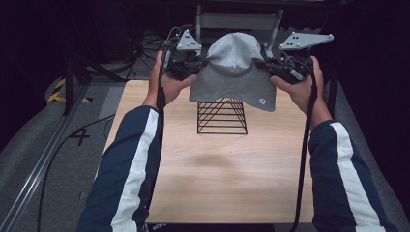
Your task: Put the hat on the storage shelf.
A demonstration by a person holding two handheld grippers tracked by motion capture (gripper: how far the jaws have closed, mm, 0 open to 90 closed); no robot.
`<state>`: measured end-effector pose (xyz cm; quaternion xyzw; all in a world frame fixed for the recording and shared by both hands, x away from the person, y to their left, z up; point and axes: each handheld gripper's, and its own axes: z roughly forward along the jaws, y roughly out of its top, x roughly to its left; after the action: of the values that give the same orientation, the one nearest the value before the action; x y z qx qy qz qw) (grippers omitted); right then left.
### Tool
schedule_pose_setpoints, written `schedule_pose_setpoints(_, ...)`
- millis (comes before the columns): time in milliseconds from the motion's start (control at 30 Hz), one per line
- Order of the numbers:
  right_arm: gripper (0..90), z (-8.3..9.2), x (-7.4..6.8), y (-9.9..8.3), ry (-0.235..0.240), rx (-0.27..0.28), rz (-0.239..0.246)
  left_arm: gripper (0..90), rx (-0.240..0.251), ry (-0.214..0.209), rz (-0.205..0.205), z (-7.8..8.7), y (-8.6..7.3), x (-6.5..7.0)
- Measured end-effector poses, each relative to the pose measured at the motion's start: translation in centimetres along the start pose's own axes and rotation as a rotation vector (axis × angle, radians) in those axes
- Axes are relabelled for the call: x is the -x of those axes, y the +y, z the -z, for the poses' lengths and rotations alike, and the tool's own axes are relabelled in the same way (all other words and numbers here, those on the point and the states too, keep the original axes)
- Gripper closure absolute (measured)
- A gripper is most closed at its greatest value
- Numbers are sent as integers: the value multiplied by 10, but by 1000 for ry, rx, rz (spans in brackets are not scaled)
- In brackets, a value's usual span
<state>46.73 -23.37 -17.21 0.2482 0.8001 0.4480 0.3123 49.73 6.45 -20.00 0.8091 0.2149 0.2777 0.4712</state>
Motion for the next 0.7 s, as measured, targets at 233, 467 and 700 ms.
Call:
schedule_pose_setpoints(233, 843, -14, 7, -2, -2, -4, -15, 854, -15, 0, 32, -15, -7, -10)
schedule_pose_setpoints(467, 843, -31, 16, -7, -8, -13, -35, 854, -19, -1, 61, -29, -12, -18)
schedule_pose_setpoints(700, 843, -39, 24, -12, -18, -6, -69, 854, -23, 9, 70, -36, -16, -23)
